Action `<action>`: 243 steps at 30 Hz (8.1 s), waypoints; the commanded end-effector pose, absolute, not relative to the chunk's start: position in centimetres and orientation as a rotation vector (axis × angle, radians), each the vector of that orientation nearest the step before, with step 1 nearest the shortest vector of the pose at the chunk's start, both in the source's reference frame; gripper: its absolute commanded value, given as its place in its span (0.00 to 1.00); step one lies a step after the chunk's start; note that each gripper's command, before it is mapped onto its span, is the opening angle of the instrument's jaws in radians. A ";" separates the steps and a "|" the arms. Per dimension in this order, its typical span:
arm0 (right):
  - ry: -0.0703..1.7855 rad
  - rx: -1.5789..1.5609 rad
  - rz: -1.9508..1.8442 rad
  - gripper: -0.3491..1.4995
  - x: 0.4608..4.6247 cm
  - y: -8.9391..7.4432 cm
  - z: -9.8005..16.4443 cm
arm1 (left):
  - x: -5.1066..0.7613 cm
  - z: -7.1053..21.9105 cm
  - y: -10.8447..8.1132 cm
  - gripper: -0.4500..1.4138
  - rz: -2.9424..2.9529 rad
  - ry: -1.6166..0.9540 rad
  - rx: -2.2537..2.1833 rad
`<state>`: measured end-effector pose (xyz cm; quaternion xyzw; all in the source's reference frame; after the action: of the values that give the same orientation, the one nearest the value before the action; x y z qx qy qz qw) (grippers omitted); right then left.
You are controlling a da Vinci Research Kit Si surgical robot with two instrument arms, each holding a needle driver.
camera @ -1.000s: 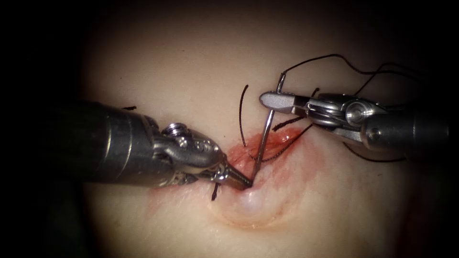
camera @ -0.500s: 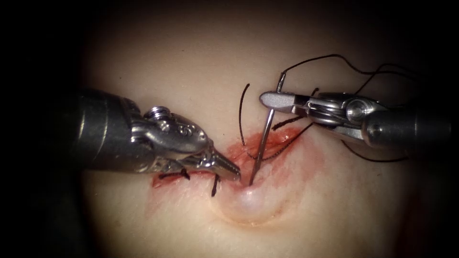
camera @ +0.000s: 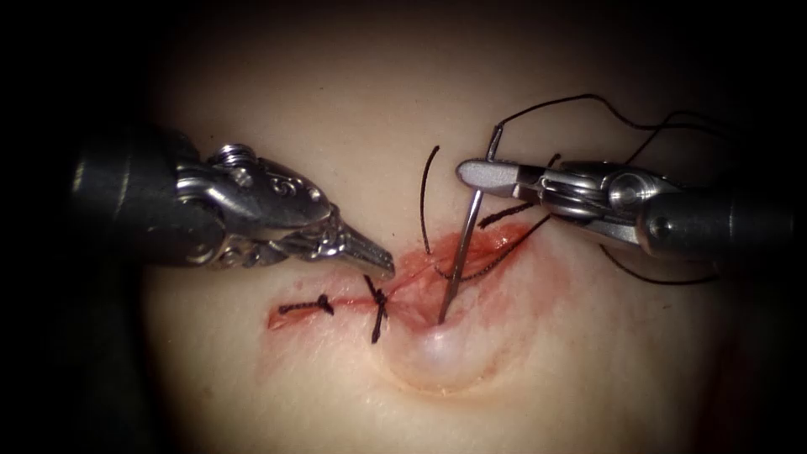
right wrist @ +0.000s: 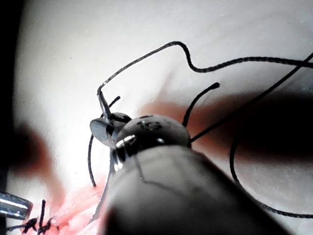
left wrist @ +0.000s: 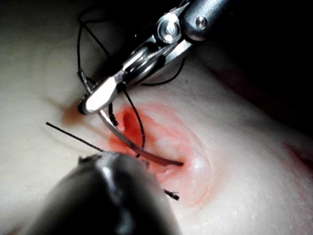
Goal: Wound Closure
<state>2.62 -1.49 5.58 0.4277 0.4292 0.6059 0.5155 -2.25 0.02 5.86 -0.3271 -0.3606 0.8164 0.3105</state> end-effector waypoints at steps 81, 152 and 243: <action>0.858 1.422 1.615 0.00 2.95 -1.7 5.2 | -2.70 6.4 -0.8 0.00 2.190 -1.257 -0.789; 0.807 1.794 1.679 0.00 3.15 -1.9 4.8 | -2.71 6.4 -0.8 0.00 2.190 -1.257 -0.789; 0.795 1.922 1.636 0.00 3.26 -2.0 4.4 | -2.70 6.4 -0.8 0.00 2.190 -1.259 -0.789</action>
<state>3.19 -2.04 4.37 0.7039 0.2910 0.6003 0.2438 -2.66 -0.76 6.33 -0.2892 -0.4610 0.8023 0.2452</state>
